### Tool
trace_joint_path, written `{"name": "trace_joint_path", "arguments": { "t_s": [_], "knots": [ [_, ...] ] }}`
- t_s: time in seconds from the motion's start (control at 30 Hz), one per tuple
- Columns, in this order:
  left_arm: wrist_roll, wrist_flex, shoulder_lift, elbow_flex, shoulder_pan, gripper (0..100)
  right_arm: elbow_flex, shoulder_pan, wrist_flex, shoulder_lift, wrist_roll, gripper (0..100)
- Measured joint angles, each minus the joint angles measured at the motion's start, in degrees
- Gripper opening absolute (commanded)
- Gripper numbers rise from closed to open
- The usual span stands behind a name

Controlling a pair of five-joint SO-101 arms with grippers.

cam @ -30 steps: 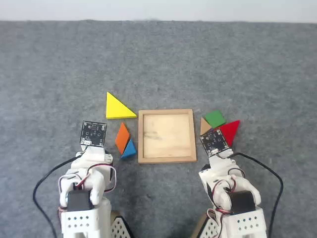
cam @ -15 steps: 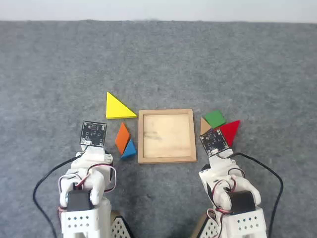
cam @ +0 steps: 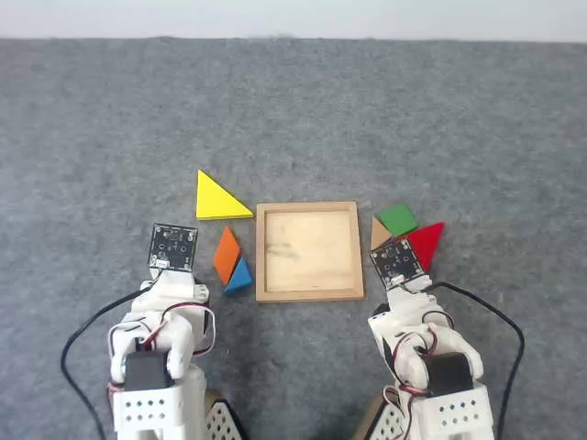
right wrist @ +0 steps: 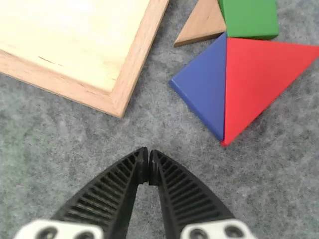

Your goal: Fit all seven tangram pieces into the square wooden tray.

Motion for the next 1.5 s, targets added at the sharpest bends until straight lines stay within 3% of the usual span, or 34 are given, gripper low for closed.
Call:
{"name": "trace_joint_path", "arguments": {
  "t_s": [1.5],
  "knots": [
    [0.0,0.0,0.0,0.0,0.0,1,0.0,-2.5,-2.3,0.0,0.0,2.7]
  ]
}}
